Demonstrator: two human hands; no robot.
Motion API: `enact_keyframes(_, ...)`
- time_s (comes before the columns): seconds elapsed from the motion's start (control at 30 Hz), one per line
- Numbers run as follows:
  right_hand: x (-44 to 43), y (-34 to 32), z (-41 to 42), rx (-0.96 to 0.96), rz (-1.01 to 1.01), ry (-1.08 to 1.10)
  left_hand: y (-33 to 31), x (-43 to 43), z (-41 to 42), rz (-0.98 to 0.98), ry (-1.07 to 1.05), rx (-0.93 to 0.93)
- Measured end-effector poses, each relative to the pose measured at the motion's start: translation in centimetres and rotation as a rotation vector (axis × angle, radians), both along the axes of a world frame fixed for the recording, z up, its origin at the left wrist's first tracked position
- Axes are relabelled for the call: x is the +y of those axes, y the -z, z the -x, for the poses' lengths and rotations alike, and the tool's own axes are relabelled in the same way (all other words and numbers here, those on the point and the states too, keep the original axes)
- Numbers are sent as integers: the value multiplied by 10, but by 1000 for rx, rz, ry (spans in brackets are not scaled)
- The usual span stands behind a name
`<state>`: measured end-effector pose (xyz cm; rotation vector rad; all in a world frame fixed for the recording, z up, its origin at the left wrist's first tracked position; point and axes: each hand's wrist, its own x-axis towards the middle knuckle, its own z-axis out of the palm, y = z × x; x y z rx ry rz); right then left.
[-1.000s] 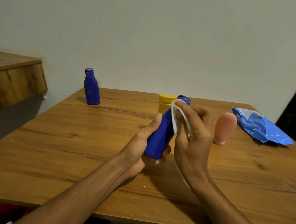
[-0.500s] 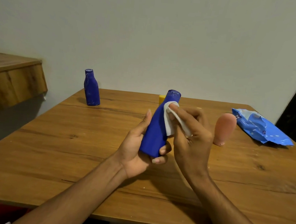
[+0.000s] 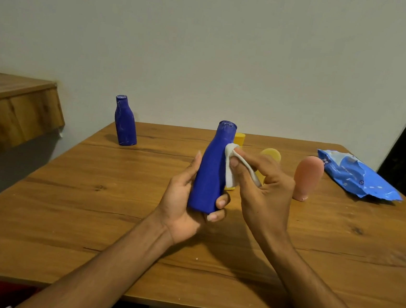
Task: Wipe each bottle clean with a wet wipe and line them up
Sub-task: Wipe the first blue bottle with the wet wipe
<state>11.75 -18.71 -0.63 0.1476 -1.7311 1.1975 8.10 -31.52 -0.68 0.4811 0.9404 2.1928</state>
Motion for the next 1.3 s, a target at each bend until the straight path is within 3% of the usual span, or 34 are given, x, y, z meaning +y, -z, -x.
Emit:
enact_keyframes(0.1, 1, 0, 0, 8, -56, 19, -1, -2, 1, 20, -15, 25)
enact_keyframes(0.27, 1, -6, 0, 76, 44, 16, 0, -2, 1, 83, 29, 91)
enact_keyframes(0.57, 2, -4, 3, 102, -121, 95, 0, 0, 0, 189, -75, 215)
enact_keyframes(0.7, 3, 0, 4, 121, -285, 148, 4, 1, 3, 227, -122, 257)
enact_keyframes(0.8, 6, 1, 5, 95, -244, 159, 5, 1, 5, 267, -148, 315)
enact_keyframes(0.93, 4, 5, 6, 89, -337, 168, 6, 0, 7, 330, -201, 379)
enact_keyframes(1.07, 4, 3, 6, 90, -215, 177, 8, 3, 7, 383, -244, 455)
enact_keyframes(1.2, 2, 5, 3, 57, -284, 100, 9, 2, 6, 374, -269, 459)
enact_keyframes(1.3, 3, 2, 2, 63, -183, 122, 9, 3, 5, 381, -272, 474)
